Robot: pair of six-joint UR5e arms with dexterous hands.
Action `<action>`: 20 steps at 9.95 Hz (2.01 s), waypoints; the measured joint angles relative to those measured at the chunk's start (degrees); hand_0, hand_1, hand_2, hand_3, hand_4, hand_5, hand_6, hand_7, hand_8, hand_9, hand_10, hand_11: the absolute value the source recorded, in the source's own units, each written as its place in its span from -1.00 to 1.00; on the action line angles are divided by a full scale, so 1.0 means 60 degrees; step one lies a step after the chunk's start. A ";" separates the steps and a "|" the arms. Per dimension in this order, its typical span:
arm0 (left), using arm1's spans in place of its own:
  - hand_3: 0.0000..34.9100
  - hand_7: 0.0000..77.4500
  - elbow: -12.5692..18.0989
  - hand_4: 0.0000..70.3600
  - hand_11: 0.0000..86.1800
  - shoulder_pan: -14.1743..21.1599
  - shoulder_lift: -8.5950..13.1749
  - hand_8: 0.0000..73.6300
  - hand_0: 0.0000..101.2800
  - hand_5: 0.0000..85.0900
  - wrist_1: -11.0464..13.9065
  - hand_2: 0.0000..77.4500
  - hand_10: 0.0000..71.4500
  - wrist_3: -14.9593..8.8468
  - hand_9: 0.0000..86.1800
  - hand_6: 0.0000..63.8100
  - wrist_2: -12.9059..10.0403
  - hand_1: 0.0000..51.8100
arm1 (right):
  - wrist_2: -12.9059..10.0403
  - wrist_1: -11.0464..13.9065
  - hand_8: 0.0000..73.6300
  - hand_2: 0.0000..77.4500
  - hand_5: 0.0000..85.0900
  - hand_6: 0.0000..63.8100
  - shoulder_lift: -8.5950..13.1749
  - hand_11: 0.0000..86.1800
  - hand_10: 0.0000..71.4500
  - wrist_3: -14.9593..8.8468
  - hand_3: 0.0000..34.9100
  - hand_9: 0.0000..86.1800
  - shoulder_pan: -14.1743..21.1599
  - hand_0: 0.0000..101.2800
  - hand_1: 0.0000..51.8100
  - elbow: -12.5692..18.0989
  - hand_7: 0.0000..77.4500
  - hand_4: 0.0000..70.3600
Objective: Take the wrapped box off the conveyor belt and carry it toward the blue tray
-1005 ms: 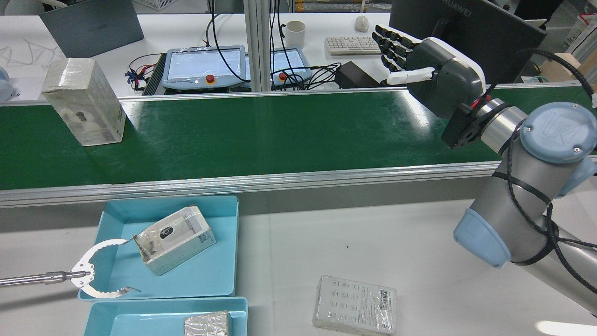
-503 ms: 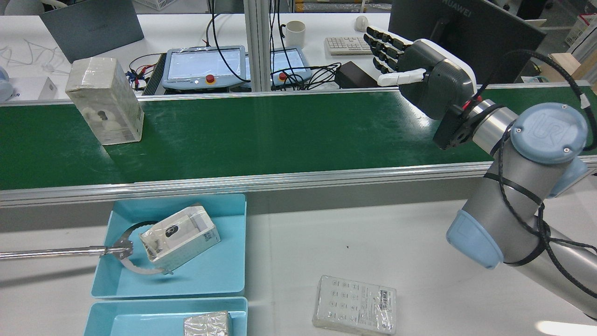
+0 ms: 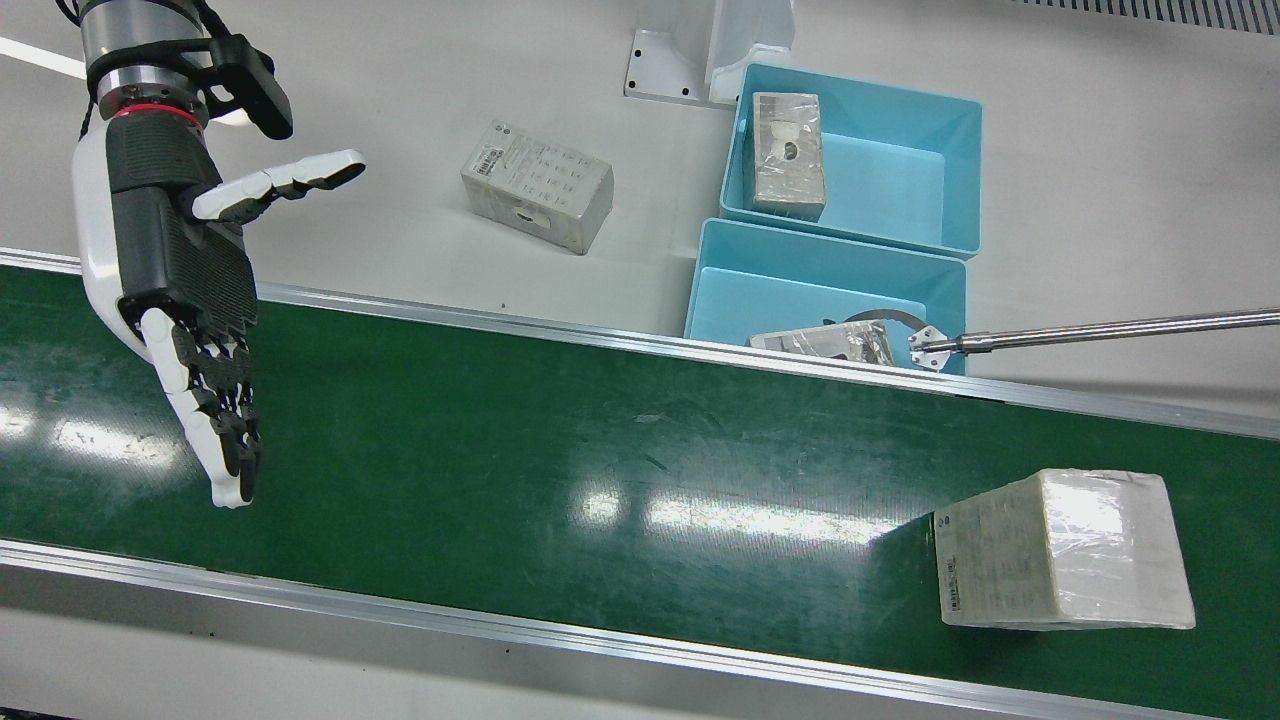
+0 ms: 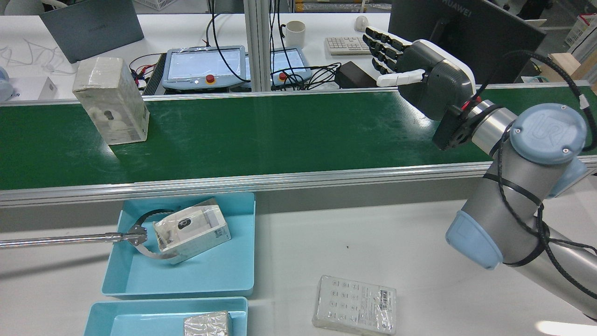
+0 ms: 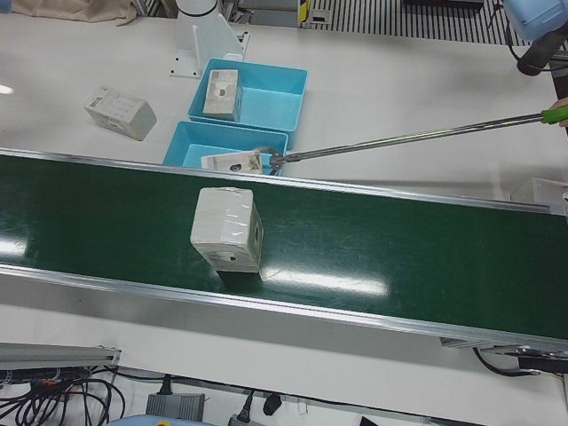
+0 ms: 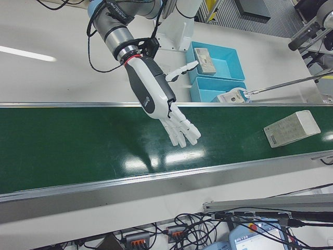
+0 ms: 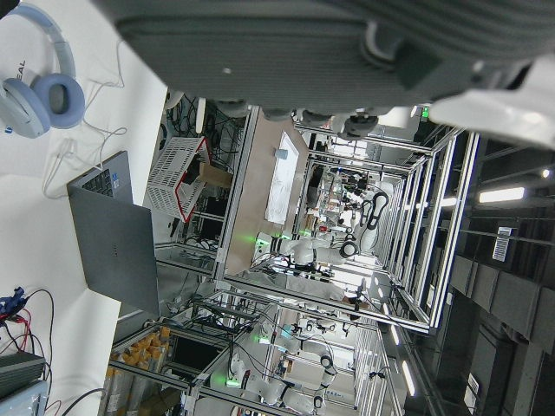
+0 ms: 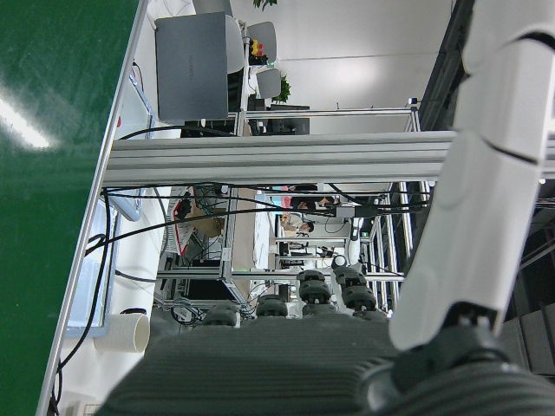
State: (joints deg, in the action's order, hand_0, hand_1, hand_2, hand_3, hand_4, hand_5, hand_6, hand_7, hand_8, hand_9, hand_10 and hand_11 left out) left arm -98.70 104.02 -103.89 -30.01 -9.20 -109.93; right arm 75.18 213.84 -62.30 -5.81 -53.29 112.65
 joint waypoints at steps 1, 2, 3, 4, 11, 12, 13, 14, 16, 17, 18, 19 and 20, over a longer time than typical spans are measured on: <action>-1.00 -1.00 0.0000 -1.00 -1.00 0.0000 0.0000 -1.00 -1.00 -0.97 0.0000 -0.97 -1.00 0.0000 -1.00 -1.00 0.0000 -1.00 | 0.0001 0.0000 -0.96 -0.82 -0.86 -1.00 0.0016 -0.97 -0.98 0.0010 -0.70 -0.97 0.0007 -0.09 -0.60 -0.0026 -0.99 -0.91; -1.00 -1.00 0.0000 -1.00 -1.00 0.0000 0.0000 -1.00 -1.00 -0.97 0.0000 -0.97 -0.98 0.0000 -1.00 -1.00 0.0000 -1.00 | 0.0000 0.0000 -0.97 -0.83 -0.86 -1.00 0.0038 -0.97 -0.98 0.0006 -0.69 -0.97 0.0019 -0.11 -0.60 -0.0052 -0.99 -0.91; -1.00 -0.99 0.0000 -1.00 -1.00 0.0000 0.0000 -1.00 -1.00 -0.97 0.0000 -0.99 -1.00 0.0000 -1.00 -1.00 0.0000 -1.00 | -0.0002 0.0000 -0.96 -0.82 -0.86 -1.00 0.0064 -0.97 -0.98 -0.0007 -0.69 -0.97 0.0026 -0.11 -0.60 -0.0099 -0.99 -0.91; -1.00 -0.99 0.0000 -1.00 -1.00 0.0000 0.0000 -1.00 -1.00 -0.97 0.0000 -0.99 -1.00 0.0000 -1.00 -1.00 0.0000 -1.00 | -0.0004 -0.0047 -0.96 -0.82 -0.86 -1.00 0.0117 -0.97 -0.98 -0.0021 -0.69 -0.97 0.0029 -0.11 -0.60 -0.0267 -0.99 -0.91; -1.00 -1.00 0.0000 -1.00 -1.00 0.0000 0.0000 -1.00 -1.00 -0.97 0.0000 -0.99 -1.00 0.0000 -1.00 -1.00 0.0000 -1.00 | -0.0072 -0.2305 -0.97 -0.82 -0.95 -1.00 0.0032 -0.97 -1.00 -0.1016 -0.85 -0.97 0.0167 -0.12 -0.60 -0.1932 -0.99 -0.94; -1.00 -0.99 0.0000 -1.00 -1.00 0.0000 0.0000 -1.00 -1.00 -0.97 0.0000 -0.99 -1.00 0.0000 -1.00 -1.00 0.0000 -1.00 | -0.0083 -0.2323 -0.97 -0.82 -0.95 -1.00 0.0019 -0.97 -1.00 -0.1047 -0.85 -0.97 0.0173 -0.12 -0.60 -0.1951 -0.99 -0.94; -1.00 -0.99 0.0000 -1.00 -1.00 0.0000 0.0000 -1.00 -1.00 -0.97 0.0000 -0.99 -1.00 0.0000 -1.00 -1.00 0.0000 -1.00 | -0.0089 -0.2328 -0.97 -0.82 -0.95 -1.00 -0.0001 -0.97 -1.00 -0.1061 -0.86 -0.97 0.0173 -0.11 -0.56 -0.1950 -0.99 -0.94; -1.00 -1.00 0.0000 -1.00 -1.00 0.0000 0.0000 -1.00 -1.00 -0.97 0.0000 -0.97 -1.00 0.0000 -1.00 -1.00 0.0000 -1.00 | -0.0091 -0.2329 -0.97 -0.82 -0.94 -1.00 -0.0006 -0.97 -1.00 -0.1065 -0.86 -0.97 0.0172 -0.10 -0.56 -0.1936 -0.99 -0.92; -1.00 -1.00 0.0000 -1.00 -1.00 0.0000 0.0000 -1.00 -1.00 -0.97 0.0000 -0.97 -1.00 0.0000 -1.00 -1.00 0.0000 -1.00 | -0.0093 -0.2307 -1.00 -0.77 -0.91 -1.00 0.0049 -0.96 -0.98 -0.1063 -0.93 -0.97 0.0145 -0.07 -0.37 -0.1886 -0.99 -0.91; -1.00 -1.00 0.0000 -1.00 -1.00 0.0000 0.0000 -1.00 -1.00 -0.97 0.0000 -0.99 -1.00 0.0000 -1.00 -1.00 0.0000 -1.00 | -0.0094 -0.2297 -1.00 -0.75 -0.91 -1.00 0.0086 -0.97 -0.98 -0.1054 -0.93 -0.97 0.0121 -0.07 -0.45 -0.1870 -0.99 -0.91; -1.00 -1.00 0.0000 -1.00 -1.00 0.0000 0.0000 -1.00 -1.00 -0.97 0.0000 -0.99 -1.00 0.0000 -1.00 -1.00 0.0000 -1.00 | -0.0094 -0.2291 -1.00 -0.75 -0.91 -1.00 0.0099 -0.97 -0.98 -0.1047 -0.93 -0.97 0.0080 -0.07 -0.45 -0.1846 -0.99 -0.91; -1.00 -0.99 0.0000 -1.00 -1.00 0.0000 0.0000 -1.00 -1.00 -0.97 0.0000 -0.97 -1.00 0.0000 -1.00 -1.00 0.0000 -1.00 | -0.0094 -0.2288 -1.00 -0.75 -0.91 -1.00 0.0087 -0.97 -0.98 -0.1047 -0.94 -0.97 0.0049 -0.07 -0.41 -0.1811 -0.99 -0.91; -1.00 -1.00 0.0000 -1.00 -1.00 0.0000 0.0000 -1.00 -1.00 -0.97 0.0000 -0.97 -1.00 0.0000 -1.00 -1.00 0.0000 -1.00 | -0.0093 -0.2287 -1.00 -0.75 -0.88 -1.00 0.0072 -0.97 -1.00 -0.1048 -0.92 -0.97 0.0030 -0.05 -0.41 -0.1776 -0.99 -0.91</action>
State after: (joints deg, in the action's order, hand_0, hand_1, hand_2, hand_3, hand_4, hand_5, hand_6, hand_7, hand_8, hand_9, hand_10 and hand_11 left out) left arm -98.70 104.03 -103.89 -30.01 -9.20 -109.93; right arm 74.62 200.12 -61.87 -12.10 -53.12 101.99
